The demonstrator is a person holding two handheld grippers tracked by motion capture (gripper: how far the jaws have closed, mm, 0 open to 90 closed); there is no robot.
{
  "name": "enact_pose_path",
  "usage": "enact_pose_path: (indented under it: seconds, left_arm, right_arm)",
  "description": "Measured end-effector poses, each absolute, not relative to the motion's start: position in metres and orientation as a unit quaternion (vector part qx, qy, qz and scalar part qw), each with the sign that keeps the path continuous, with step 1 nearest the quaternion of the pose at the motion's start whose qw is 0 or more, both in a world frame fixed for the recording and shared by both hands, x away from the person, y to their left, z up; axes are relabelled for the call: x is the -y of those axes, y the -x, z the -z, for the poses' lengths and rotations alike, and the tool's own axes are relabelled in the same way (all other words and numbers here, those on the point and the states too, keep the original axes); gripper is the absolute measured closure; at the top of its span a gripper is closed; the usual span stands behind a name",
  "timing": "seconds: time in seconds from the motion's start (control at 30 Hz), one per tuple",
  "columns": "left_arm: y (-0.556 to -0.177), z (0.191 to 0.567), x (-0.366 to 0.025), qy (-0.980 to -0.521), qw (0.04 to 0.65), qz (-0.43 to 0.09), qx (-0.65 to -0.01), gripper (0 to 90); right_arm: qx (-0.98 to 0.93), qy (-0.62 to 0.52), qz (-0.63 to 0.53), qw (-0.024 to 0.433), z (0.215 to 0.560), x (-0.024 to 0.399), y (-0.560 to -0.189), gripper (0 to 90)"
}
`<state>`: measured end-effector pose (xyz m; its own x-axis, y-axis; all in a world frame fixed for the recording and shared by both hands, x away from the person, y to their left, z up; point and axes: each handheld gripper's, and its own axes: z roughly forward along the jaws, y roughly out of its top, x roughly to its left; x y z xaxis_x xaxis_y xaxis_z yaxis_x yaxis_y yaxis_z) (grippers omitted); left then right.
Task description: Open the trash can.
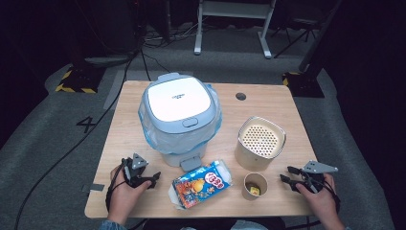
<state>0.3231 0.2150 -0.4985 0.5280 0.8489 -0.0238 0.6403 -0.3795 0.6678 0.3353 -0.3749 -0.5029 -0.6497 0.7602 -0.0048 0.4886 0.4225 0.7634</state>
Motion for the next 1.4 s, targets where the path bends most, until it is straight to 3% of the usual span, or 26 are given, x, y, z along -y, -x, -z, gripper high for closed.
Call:
enact_pose_path:
  seconds: [0.47, 1.03, 1.4]
  left_arm:
    - [-0.311, 0.472, -0.224, -0.824, 0.352, -0.111, -0.429, 47.5]
    - [-0.293, 0.401, -0.224, -0.842, 0.4, -0.095, -0.349, 73.2]
    - [-0.299, 0.363, -0.224, -0.834, 0.447, -0.087, -0.311, 79.4]
  right_arm:
    - [-0.824, -0.379, -0.381, 0.178, 0.503, 0.375, -0.335, 47.0]
    - [-0.825, -0.377, -0.382, 0.177, 0.503, 0.375, -0.336, 46.8]
    - [-0.825, -0.377, -0.382, 0.177, 0.503, 0.375, -0.336, 46.8]
